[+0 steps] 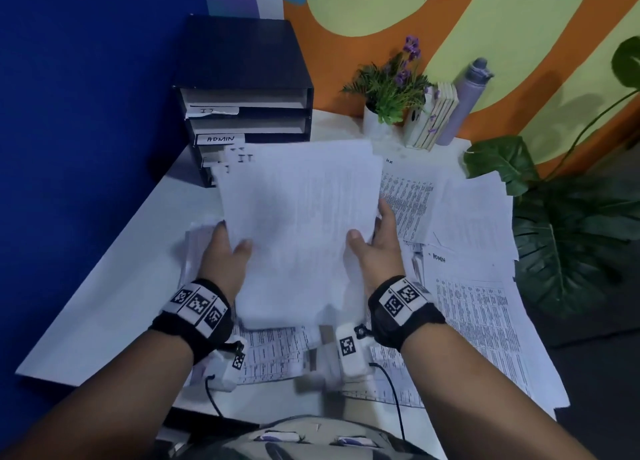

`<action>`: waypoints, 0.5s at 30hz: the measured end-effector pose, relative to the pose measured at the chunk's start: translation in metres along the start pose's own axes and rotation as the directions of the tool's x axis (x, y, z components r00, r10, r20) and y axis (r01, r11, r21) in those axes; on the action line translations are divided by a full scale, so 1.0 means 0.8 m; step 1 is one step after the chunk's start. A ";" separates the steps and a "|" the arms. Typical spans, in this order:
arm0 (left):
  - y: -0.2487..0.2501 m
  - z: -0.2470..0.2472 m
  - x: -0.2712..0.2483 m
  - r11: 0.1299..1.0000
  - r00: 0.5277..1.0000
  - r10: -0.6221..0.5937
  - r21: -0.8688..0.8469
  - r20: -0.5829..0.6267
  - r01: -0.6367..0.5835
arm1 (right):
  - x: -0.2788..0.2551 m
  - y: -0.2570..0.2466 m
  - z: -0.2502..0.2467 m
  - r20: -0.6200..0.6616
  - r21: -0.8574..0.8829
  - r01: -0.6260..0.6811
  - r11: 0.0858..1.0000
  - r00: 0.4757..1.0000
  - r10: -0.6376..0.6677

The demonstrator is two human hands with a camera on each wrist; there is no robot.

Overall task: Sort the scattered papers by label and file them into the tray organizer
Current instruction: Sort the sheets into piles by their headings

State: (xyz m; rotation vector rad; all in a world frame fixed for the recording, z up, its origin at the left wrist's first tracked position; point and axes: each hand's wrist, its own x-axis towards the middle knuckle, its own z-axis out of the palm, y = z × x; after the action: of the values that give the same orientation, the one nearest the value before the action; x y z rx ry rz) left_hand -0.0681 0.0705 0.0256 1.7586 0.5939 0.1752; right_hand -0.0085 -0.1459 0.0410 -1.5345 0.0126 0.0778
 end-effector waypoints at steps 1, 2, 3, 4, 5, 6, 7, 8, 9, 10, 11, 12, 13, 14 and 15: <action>0.006 0.001 -0.001 0.998 0.999 0.026 -0.061 -0.044 -0.029 | -0.003 -0.008 0.002 0.004 -0.024 0.040 0.999 0.999 -0.040; 0.011 0.002 -0.002 0.988 0.996 0.055 -0.139 -0.075 -0.065 | -0.006 -0.013 0.004 0.011 -0.035 0.072 0.997 0.997 -0.071; 0.016 0.003 -0.005 0.976 0.991 0.086 -0.191 -0.099 -0.104 | -0.012 -0.016 0.005 0.017 -0.042 0.075 0.996 0.997 -0.074; 0.016 0.003 -0.008 0.967 0.987 0.111 -0.217 -0.113 -0.133 | -0.018 -0.014 0.006 0.034 -0.034 0.060 0.998 0.998 -0.059; 0.015 0.002 -0.011 0.964 0.985 0.122 -0.223 -0.121 -0.146 | -0.025 -0.012 0.006 0.058 -0.044 0.028 0.999 0.998 -0.026; 0.009 0.002 -0.011 0.969 0.988 0.105 -0.210 -0.112 -0.127 | -0.031 -0.007 0.006 0.085 -0.094 -0.001 0.996 0.996 0.009; -0.001 0.004 -0.010 0.977 0.994 0.068 -0.194 -0.090 -0.084 | -0.037 -0.002 0.005 0.107 -0.199 -0.019 0.980 0.993 0.041; -0.013 0.005 -0.008 0.986 0.998 0.020 -0.165 -0.062 -0.030 | -0.041 0.008 0.002 0.125 -0.321 -0.028 0.947 0.990 0.072; -0.023 0.007 -0.007 0.992 0.999 -0.027 -0.120 -0.031 0.023 | -0.044 0.015 0.000 0.136 -0.419 -0.035 0.907 0.986 0.101; -0.031 0.010 -0.007 0.997 0.999 -0.051 -0.065 -0.008 0.051 | -0.045 0.025 -0.003 0.142 -0.484 -0.044 0.874 0.982 0.127; -0.035 0.013 -0.008 0.998 0.998 -0.061 -0.023 0.001 0.061 | -0.046 0.031 -0.005 0.146 -0.530 -0.053 0.846 0.977 0.153; -0.036 0.016 -0.009 0.998 0.998 -0.058 -0.003 -0.004 0.058 | -0.045 0.037 -0.008 0.150 -0.567 -0.056 0.822 0.974 0.171; -0.034 0.020 -0.009 0.999 0.998 -0.049 0.014 -0.027 0.049 | -0.045 0.039 -0.012 0.156 -0.593 -0.056 0.803 0.971 0.182; -0.029 0.023 -0.011 0.999 0.998 -0.043 0.014 -0.056 0.043 | -0.042 0.041 -0.016 0.163 -0.609 -0.052 0.791 0.968 0.189; -0.023 0.027 -0.011 0.999 0.996 -0.037 -0.003 -0.085 0.037 | -0.040 0.039 -0.021 0.170 -0.613 -0.051 0.788 0.966 0.195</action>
State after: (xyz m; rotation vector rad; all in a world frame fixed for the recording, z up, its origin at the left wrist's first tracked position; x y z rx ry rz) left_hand -0.0718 0.0506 0.0041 1.7443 0.6877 0.2255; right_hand -0.0412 -0.1628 0.0112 -2.1649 -0.1026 0.3958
